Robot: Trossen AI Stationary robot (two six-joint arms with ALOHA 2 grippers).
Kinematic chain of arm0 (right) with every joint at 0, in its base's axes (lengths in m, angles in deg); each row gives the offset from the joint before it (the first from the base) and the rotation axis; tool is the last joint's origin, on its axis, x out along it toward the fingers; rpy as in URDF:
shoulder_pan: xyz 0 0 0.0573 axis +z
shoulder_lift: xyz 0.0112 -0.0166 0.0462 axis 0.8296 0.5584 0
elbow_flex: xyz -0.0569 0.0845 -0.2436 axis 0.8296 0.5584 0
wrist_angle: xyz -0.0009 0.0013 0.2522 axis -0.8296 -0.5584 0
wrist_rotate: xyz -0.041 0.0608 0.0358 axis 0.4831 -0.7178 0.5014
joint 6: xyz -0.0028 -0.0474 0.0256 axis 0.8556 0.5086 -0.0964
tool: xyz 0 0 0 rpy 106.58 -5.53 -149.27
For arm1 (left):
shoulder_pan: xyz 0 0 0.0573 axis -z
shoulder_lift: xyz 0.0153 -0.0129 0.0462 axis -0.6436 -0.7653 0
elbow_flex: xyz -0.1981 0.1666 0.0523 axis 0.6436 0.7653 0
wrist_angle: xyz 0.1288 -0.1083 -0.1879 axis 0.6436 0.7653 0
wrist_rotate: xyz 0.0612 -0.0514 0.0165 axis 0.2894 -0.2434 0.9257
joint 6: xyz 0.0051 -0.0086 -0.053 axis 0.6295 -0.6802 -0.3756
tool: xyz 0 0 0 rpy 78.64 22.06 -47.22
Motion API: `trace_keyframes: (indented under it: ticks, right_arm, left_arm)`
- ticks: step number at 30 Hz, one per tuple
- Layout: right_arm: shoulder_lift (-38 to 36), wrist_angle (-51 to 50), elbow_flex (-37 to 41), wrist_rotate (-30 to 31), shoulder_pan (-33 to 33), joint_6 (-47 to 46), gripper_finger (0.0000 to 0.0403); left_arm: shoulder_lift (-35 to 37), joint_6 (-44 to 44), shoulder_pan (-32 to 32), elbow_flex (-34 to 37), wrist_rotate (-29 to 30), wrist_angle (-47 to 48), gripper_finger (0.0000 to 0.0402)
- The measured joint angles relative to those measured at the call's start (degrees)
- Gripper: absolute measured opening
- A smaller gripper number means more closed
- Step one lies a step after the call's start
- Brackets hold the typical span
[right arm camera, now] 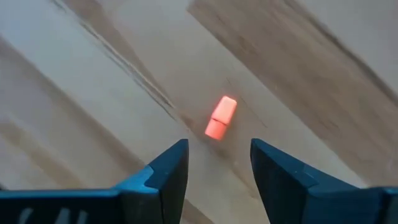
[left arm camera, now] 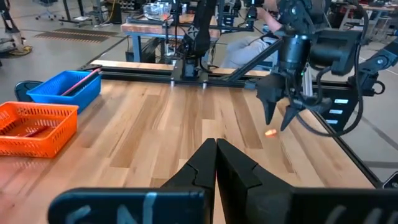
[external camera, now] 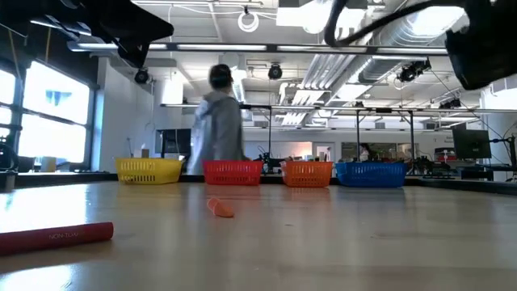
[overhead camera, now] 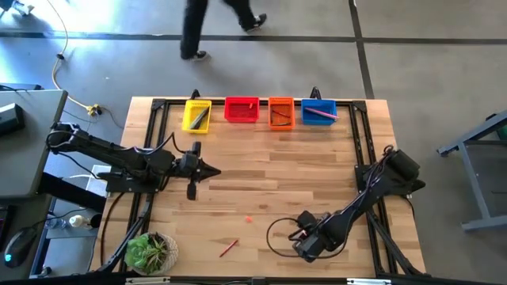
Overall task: Sort crayons/erasers/pens/pencils in bins
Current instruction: Put the orange eraser into the red basket
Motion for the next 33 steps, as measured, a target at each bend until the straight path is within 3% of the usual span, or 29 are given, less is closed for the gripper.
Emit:
trace_keyframes:
  ticks: [9,12,18,25,29,33]
  right_arm:
    - [2.2,2.2,0.0,2.4,-0.1,-1.9,0.0155]
    - [2.5,2.1,0.0,2.6,-0.1,-1.9,0.0122]
    - [2.6,1.8,-0.2,4.2,-0.4,0.6,0.0017]
    - [2.6,0.6,-6.8,7.1,-5.4,13.4,0.0020]
    - [2.6,-6.2,-14.3,11.9,-11.5,26.9,0.0005]
    - [2.6,-11.5,-22.5,17.4,-19.4,42.2,0.0003]
  left_arm:
    - [0.0,-0.1,1.1,0.0,0.4,0.2,0.0000]
    - [0.0,-0.9,1.1,0.0,1.2,0.5,0.0001]
    - [0.0,-2.2,1.1,0.0,3.1,0.7,0.0000]
    - [0.0,-3.1,1.1,0.0,3.7,0.5,0.0000]
    - [0.0,-5.6,1.1,1.0,8.1,0.9,0.0000]
    - [0.7,-7.9,1.5,7.3,9.2,-7.8,0.0000]
